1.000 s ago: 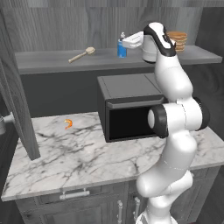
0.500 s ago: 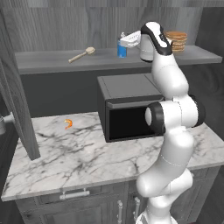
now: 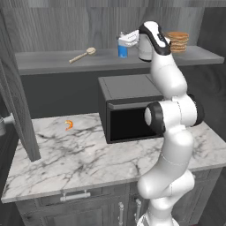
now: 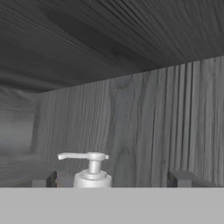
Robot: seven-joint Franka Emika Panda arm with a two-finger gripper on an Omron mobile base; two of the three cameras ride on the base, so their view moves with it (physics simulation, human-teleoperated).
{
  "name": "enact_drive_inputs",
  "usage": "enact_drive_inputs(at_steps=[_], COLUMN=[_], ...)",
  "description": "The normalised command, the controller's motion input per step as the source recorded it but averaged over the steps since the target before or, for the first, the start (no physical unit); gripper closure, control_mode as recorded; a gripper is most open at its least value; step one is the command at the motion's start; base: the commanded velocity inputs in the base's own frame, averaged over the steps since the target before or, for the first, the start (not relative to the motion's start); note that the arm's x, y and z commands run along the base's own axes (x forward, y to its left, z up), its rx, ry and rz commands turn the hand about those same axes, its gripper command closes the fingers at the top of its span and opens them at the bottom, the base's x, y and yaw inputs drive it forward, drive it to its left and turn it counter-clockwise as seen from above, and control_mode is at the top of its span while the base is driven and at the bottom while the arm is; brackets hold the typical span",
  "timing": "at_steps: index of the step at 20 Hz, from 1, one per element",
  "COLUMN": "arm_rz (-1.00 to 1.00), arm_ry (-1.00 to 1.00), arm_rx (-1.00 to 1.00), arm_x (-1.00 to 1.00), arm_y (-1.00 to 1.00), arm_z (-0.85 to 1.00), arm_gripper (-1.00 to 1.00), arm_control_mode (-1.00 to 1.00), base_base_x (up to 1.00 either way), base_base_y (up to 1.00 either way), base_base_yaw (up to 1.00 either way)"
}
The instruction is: Pick the dish brush and soap dispenser from the cabinet and place them on the counter.
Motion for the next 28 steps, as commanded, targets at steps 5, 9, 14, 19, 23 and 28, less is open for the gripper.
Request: enact_drive_inputs(at_steps=[5,9,14,19,23,28], arm_rz=[0.0,0.0,0.0,0.0,0.0,0.0], arm_ry=[0.0,0.0,0.0,0.0,0.0,0.0], arm_rx=[0.0,0.0,0.0,0.0,0.0,0.0], arm_x=[0.11,0.06,0.0,-0.03,-0.19,-0.3], arm_y=[0.07,0.01,0.0,0.0,0.0,0.01], arm_z=[0.0,0.0,0.0,0.0,0.0,0.0], arm_gripper=[1.0,1.0,1.0,1.0,1.0,1.0], arm_control_mode=[-1.0,-1.0,-1.0,-1.0,-1.0,-1.0], base_base_x=[0.0,0.0,0.0,0.0,0.0,0.0], base_base_y=[0.0,0.0,0.0,0.0,0.0,0.0], base_base_yaw=[0.0,0.0,0.0,0.0,0.0,0.0])
